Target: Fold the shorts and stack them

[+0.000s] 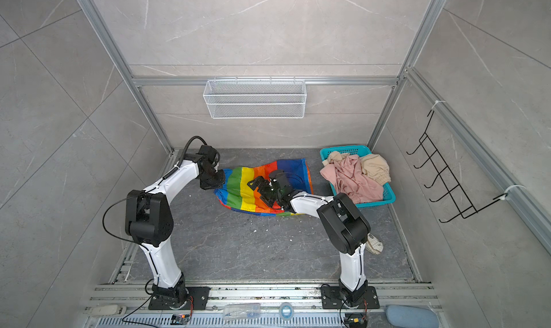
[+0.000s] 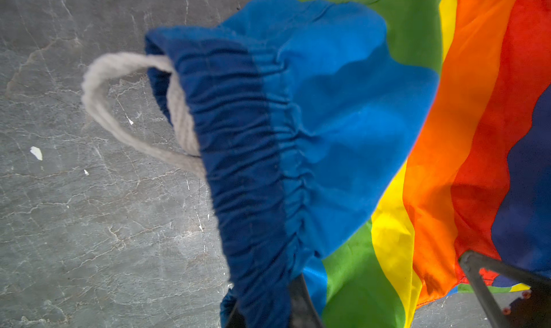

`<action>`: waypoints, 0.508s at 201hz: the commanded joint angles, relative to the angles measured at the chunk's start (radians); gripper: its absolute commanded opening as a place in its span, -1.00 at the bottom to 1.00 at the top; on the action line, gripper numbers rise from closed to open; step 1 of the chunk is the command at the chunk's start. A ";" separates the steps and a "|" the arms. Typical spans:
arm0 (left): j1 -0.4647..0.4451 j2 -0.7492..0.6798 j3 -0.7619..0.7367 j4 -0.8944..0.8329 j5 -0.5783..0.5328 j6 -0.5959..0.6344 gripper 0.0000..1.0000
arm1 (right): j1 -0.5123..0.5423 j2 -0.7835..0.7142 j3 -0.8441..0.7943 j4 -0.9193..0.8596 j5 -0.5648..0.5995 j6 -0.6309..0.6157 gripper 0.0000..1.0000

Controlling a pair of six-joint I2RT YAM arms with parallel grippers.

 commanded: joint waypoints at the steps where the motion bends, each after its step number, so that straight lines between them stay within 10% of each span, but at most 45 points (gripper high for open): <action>1: 0.000 -0.019 0.028 -0.013 -0.017 0.027 -1.00 | 0.029 -0.023 -0.072 0.034 0.011 0.030 0.99; 102: 0.000 -0.041 0.022 -0.037 -0.051 0.046 -1.00 | 0.087 -0.001 -0.171 0.095 0.024 0.063 0.99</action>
